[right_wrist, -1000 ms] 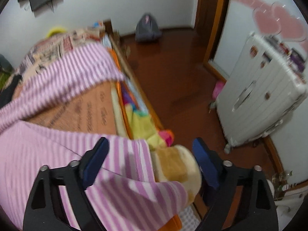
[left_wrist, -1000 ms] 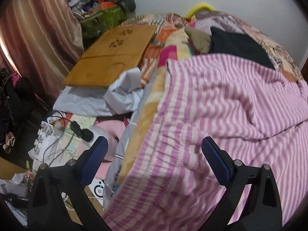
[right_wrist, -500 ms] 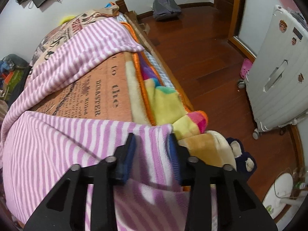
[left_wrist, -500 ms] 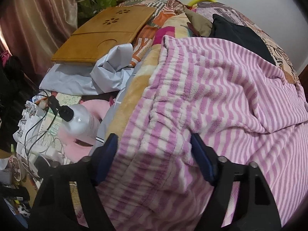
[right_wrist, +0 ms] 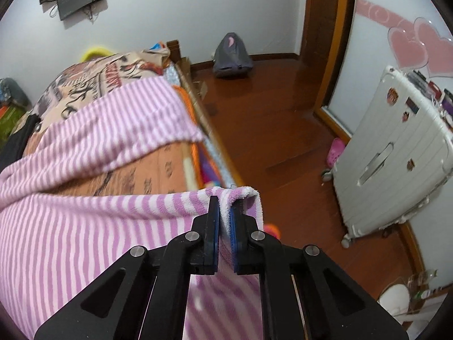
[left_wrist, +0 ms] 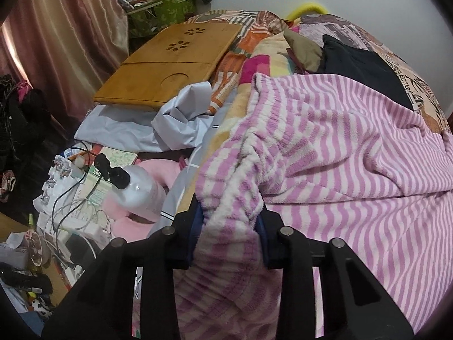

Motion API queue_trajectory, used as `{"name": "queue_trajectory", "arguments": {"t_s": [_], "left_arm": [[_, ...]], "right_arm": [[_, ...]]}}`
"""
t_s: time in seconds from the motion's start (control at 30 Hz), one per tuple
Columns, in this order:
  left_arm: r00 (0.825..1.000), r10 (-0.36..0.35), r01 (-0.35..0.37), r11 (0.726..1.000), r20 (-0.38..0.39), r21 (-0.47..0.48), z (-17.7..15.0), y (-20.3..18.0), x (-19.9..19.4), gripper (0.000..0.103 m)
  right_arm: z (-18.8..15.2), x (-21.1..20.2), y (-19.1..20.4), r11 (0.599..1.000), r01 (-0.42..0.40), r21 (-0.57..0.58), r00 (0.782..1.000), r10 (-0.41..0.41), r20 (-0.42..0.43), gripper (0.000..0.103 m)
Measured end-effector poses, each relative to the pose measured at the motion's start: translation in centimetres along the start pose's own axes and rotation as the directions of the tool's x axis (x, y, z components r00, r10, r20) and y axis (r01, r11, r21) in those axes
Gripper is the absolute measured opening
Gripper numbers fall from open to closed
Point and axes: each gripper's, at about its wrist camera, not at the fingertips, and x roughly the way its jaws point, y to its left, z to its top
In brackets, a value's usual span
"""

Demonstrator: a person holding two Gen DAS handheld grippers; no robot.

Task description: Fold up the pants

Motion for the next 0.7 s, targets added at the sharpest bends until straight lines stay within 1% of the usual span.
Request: {"name": "queue_trajectory", "arguments": {"t_s": [0.13, 0.27, 0.37, 0.43, 0.47, 0.5, 0.53, 0.57, 0.6, 0.67, 0.7], "left_arm": [[1.000, 0.005, -0.005, 1.000, -0.010, -0.005, 0.4, 0.1, 0.7, 0.035], [1.000, 0.022, -0.022, 0.999, -0.008, 0.024, 0.5, -0.4, 0.9, 0.036], [1.000, 0.014, -0.014, 1.000, -0.014, 0.024, 0.6, -0.2, 0.7, 0.042], [1.000, -0.009, 0.009, 1.000, -0.013, 0.000, 0.6, 0.3, -0.1, 0.045], [1.000, -0.020, 0.020, 1.000, -0.010, -0.012, 0.7, 0.5, -0.5, 0.046], [0.999, -0.032, 0.032, 0.999, -0.002, -0.026, 0.7, 0.8, -1.1, 0.049], [0.999, -0.041, 0.042, 0.998, 0.008, -0.036, 0.6, 1.0, -1.6, 0.052], [0.998, -0.049, 0.051, 0.998, 0.024, -0.046, 0.6, 1.2, -2.3, 0.053], [0.998, -0.053, 0.055, 0.997, 0.041, -0.052, 0.6, 1.5, -3.1, 0.054], [0.997, -0.049, 0.053, 0.997, 0.066, -0.050, 0.4, 1.7, -4.5, 0.054], [0.996, -0.045, 0.048, 0.998, 0.078, -0.047, 0.3, 2.0, -5.3, 0.054]], "right_arm": [[1.3, 2.3, 0.6, 0.999, 0.037, -0.022, 0.999, -0.037, -0.015, 0.006], [1.7, 5.7, 1.2, 0.997, 0.065, -0.049, 0.996, -0.068, -0.064, 0.006], [1.7, 7.5, 1.7, 0.995, 0.067, -0.069, 0.990, -0.074, -0.118, 0.006], [1.3, 7.5, 2.0, 0.992, 0.086, -0.096, 0.986, -0.099, -0.134, 0.011], [1.3, 7.1, 2.0, 0.989, 0.098, -0.107, 0.985, -0.112, -0.134, 0.018], [1.2, 6.4, 1.9, 0.987, 0.111, -0.114, 0.984, -0.125, -0.128, 0.029], [1.3, 5.5, 1.8, 0.986, 0.118, -0.116, 0.985, -0.131, -0.116, 0.035], [1.3, 4.2, 1.5, 0.986, 0.119, -0.115, 0.987, -0.130, -0.095, 0.044], [1.3, 3.2, 1.4, 0.987, 0.117, -0.114, 0.989, -0.127, -0.078, 0.047], [1.1, 0.2, 0.8, 0.986, 0.116, -0.120, 0.992, -0.121, -0.037, 0.048], [1.1, -0.7, 0.5, 0.985, 0.118, -0.123, 0.992, -0.123, -0.030, 0.048]]}}
